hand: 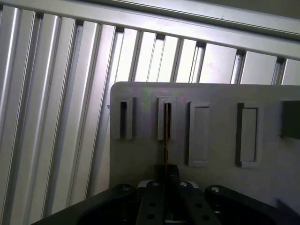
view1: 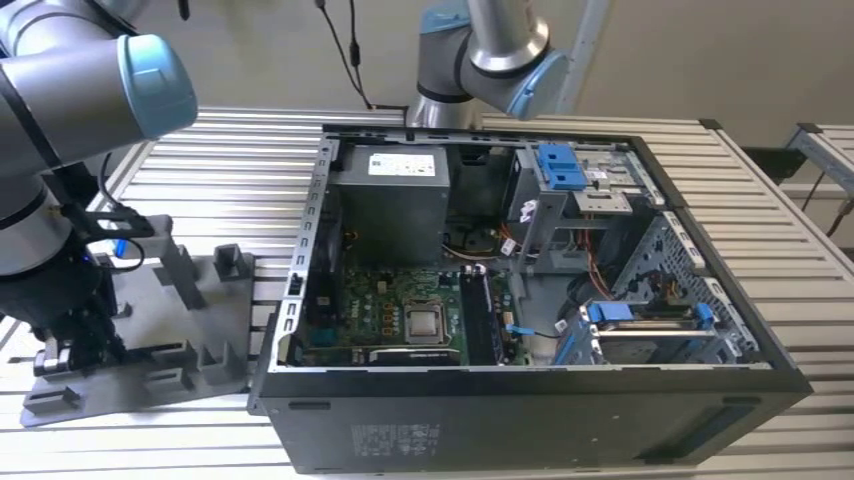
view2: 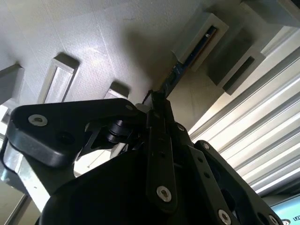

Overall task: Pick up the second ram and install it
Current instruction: 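Pick up the second ram and move it above second insertion slot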

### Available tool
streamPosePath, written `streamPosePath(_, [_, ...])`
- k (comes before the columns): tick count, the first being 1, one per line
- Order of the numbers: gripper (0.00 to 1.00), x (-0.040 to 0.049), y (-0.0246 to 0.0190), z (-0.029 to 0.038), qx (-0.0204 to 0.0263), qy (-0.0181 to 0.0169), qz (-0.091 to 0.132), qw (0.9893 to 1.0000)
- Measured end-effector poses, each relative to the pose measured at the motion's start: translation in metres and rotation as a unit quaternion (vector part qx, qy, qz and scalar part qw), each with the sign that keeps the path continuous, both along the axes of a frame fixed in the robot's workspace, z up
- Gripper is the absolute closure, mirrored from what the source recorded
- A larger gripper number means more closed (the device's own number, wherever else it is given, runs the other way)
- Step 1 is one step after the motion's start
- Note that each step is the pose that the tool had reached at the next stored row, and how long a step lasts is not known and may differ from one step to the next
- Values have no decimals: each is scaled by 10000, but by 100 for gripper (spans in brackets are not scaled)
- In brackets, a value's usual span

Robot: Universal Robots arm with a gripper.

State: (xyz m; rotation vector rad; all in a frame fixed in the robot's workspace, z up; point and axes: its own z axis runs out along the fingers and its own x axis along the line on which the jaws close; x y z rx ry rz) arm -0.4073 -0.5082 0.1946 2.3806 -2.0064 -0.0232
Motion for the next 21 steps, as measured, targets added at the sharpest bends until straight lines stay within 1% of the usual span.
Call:
streamPosePath(2, [86,0,0,0,-1,0,0,10000])
streamPosePath(4, [86,1,2,23,7,-7,-1,10000])
streamPosePath(6, [86,0,1,106,0,2,-1,10000])
streamPosePath(9, [86,0,0,226,0,3,0,10000])
streamPosePath(13, [86,0,5,356,-1,4,0,10000])
streamPosePath(17, [86,0,6,451,3,3,-22,10000])
streamPosePath(20, [86,0,6,477,10,3,-128,9999])
streamPosePath(21, [86,0,6,495,10,3,-132,9999])
